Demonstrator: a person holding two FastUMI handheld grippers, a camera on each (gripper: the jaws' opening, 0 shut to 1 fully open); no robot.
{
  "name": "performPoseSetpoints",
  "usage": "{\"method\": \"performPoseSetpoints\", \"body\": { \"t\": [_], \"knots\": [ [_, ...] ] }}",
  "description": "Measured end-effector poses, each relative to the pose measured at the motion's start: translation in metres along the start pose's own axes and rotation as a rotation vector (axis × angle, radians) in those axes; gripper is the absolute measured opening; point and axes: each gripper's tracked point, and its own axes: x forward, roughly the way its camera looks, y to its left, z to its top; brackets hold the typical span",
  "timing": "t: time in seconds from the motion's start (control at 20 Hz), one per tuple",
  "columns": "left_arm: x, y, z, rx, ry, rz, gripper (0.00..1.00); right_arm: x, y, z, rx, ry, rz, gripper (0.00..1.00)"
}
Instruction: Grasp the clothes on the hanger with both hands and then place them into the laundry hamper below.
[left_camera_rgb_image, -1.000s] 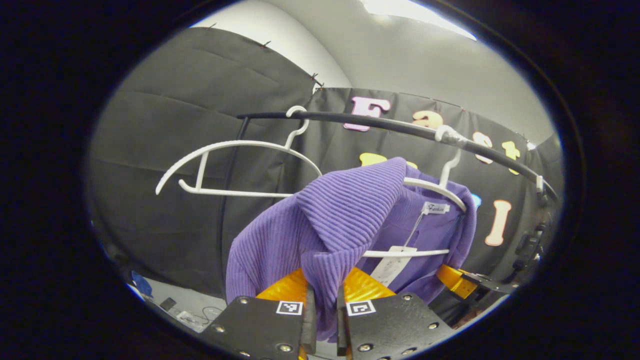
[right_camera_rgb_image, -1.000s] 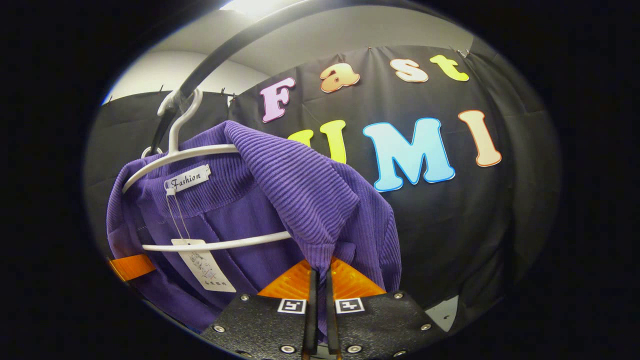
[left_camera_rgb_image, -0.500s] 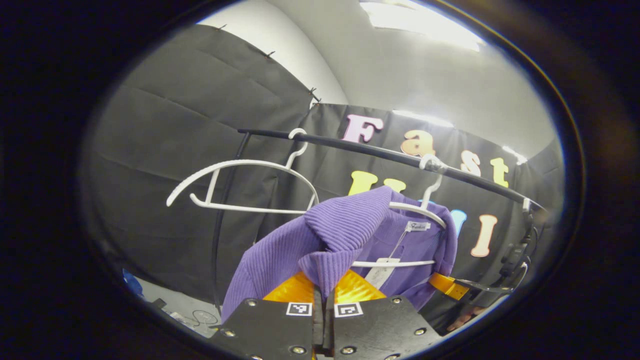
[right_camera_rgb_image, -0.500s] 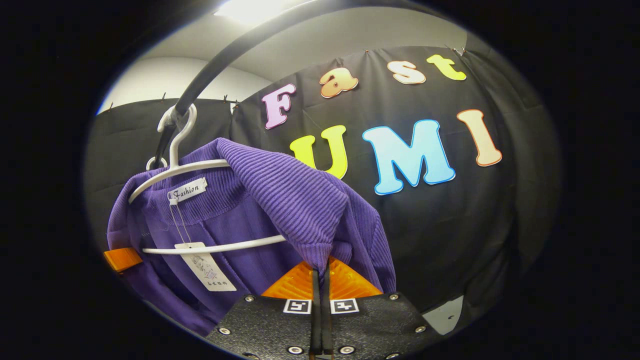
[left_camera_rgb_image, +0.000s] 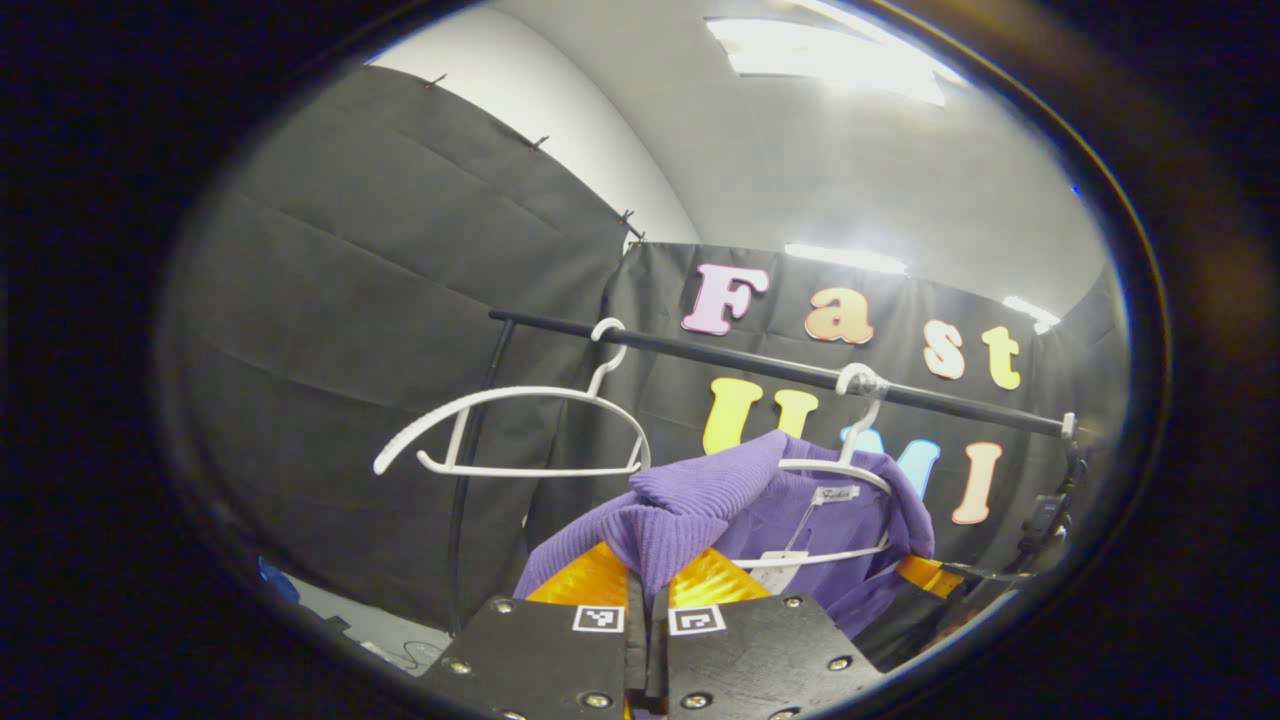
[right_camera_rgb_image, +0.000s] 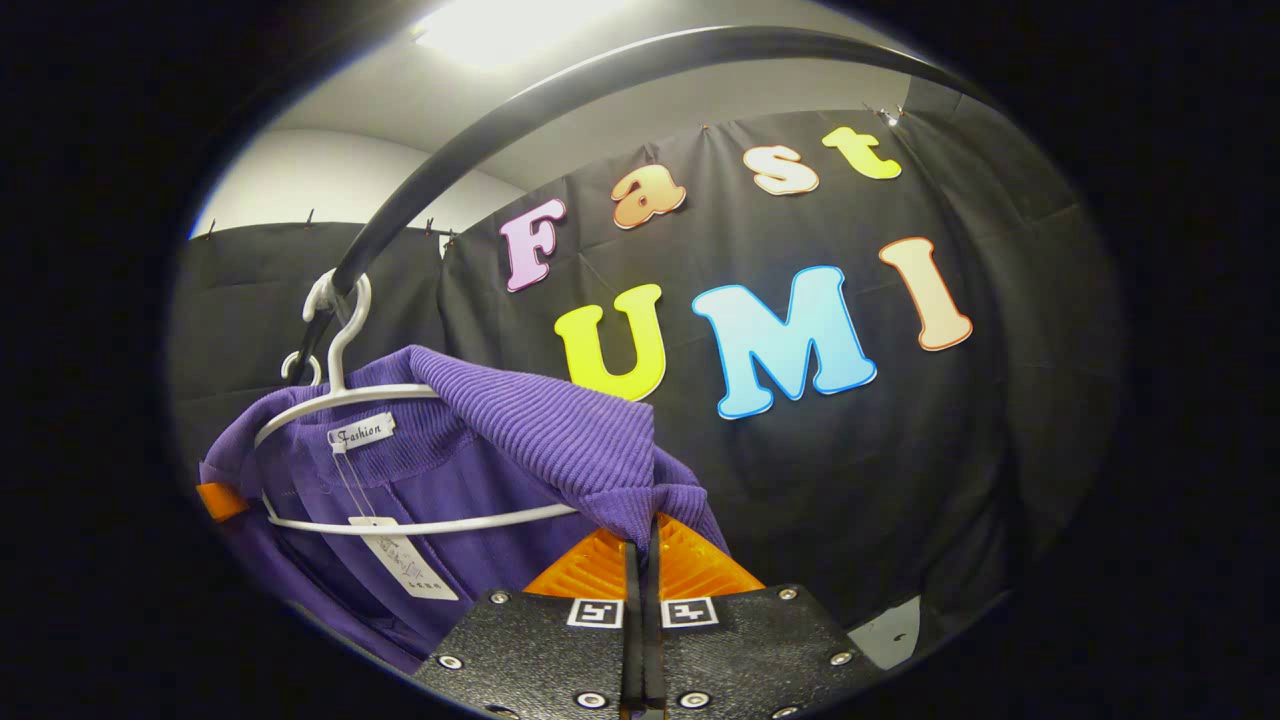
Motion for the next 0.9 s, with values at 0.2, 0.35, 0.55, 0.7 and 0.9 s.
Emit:
{"method": "performPoseSetpoints", "body": {
  "t": [0.2,0.35,0.55,0.7,0.9],
  "knots": [
    [0.000,0.008,0.017,0.023,-0.035,0.008,0.01,0.001,-0.008,0.012,-0.007,-0.037,-0.028,0.00],
    [0.004,0.013,0.032,0.069,-0.063,0.006,0.00,0.004,-0.012,0.023,-0.019,-0.079,-0.054,0.00],
    [0.012,0.025,0.045,0.128,-0.085,-0.004,0.05,0.013,-0.018,0.035,0.003,-0.115,-0.089,0.00],
    [0.018,0.034,0.058,0.166,-0.107,-0.013,0.01,0.017,-0.023,0.042,-0.024,-0.149,-0.097,0.00],
    [0.027,0.044,0.072,0.171,-0.101,-0.023,0.01,0.022,-0.025,0.044,-0.065,-0.167,-0.096,0.00]
  ]
}}
